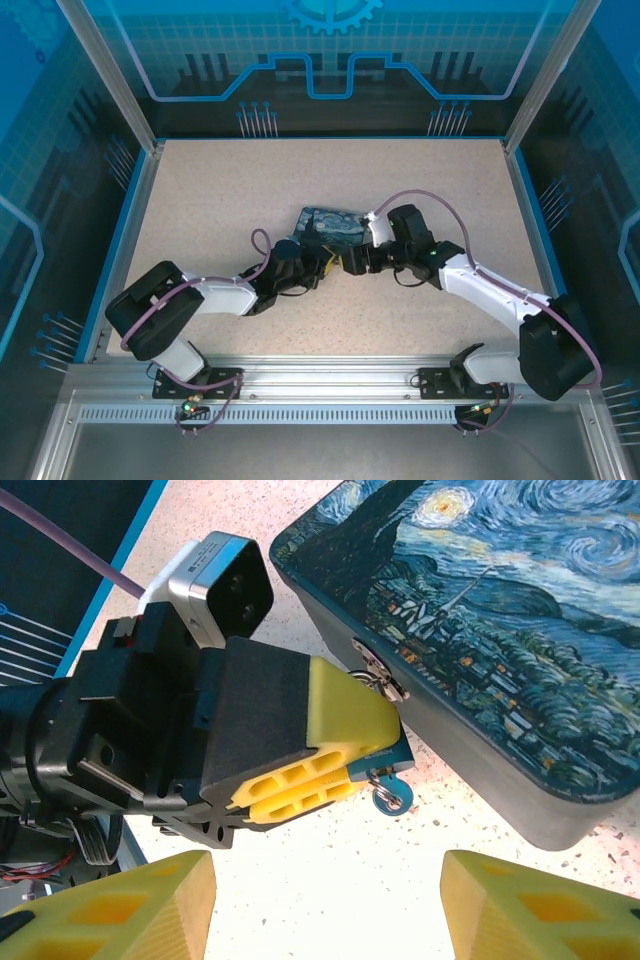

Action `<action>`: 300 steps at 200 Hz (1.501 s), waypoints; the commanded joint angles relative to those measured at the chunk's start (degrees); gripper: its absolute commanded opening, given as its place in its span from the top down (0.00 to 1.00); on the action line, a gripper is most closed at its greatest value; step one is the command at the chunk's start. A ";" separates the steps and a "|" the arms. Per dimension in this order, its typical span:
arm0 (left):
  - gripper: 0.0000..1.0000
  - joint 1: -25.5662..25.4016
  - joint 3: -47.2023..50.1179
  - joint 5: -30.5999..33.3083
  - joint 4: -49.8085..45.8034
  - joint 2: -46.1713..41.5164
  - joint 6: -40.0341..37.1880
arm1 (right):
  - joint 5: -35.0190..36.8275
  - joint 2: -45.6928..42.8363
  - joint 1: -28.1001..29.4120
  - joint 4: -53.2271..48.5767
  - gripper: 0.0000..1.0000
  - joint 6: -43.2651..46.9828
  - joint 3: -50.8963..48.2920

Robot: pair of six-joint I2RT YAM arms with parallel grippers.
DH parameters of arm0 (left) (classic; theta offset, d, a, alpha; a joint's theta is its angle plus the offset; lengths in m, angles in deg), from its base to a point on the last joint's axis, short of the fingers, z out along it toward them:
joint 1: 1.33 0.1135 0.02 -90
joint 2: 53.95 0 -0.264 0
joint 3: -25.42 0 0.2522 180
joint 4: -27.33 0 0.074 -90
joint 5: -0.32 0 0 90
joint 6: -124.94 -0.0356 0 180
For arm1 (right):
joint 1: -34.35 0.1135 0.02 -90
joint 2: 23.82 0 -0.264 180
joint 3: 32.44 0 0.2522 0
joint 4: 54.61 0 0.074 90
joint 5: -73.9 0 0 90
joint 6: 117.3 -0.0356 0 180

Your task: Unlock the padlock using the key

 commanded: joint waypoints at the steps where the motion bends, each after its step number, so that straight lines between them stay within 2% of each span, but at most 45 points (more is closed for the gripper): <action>1: 1.00 -0.24 0.40 -1.24 1.54 0.16 -2.65 | 0.42 0.35 0.90 3.60 0.39 -4.48 -1.80; 60: 1.00 -0.42 2.05 -4.39 -1.82 0.09 -6.76 | 3.51 6.62 2.51 10.26 0.38 -10.93 -3.55; 140: 0.99 -3.28 4.00 -7.07 1.45 6.34 -9.30 | 9.20 12.20 2.61 15.71 0.38 -17.05 -3.76; 169: 0.90 -3.36 4.66 -6.89 3.10 7.83 -9.65 | 10.19 14.01 2.15 16.01 0.38 -18.13 -2.56; 206: 0.66 -3.40 5.40 -6.38 2.94 7.42 -10.42 | 10.69 15.22 1.23 16.15 0.38 -19.21 -1.39; 239: 0.50 -3.23 6.58 -5.41 2.09 5.34 -10.94 | 10.54 16.06 0.35 16.29 0.38 -19.86 -0.23; 269: 0.43 -2.40 7.88 -4.61 -0.42 0.38 -12.14 | 9.92 17.44 -0.66 15.86 0.38 -19.76 1.73; 300: 0.39 -0.94 7.30 -3.72 -8.83 -8.68 -15.64 | 8.82 19.39 -2.12 14.55 0.38 -19.18 5.02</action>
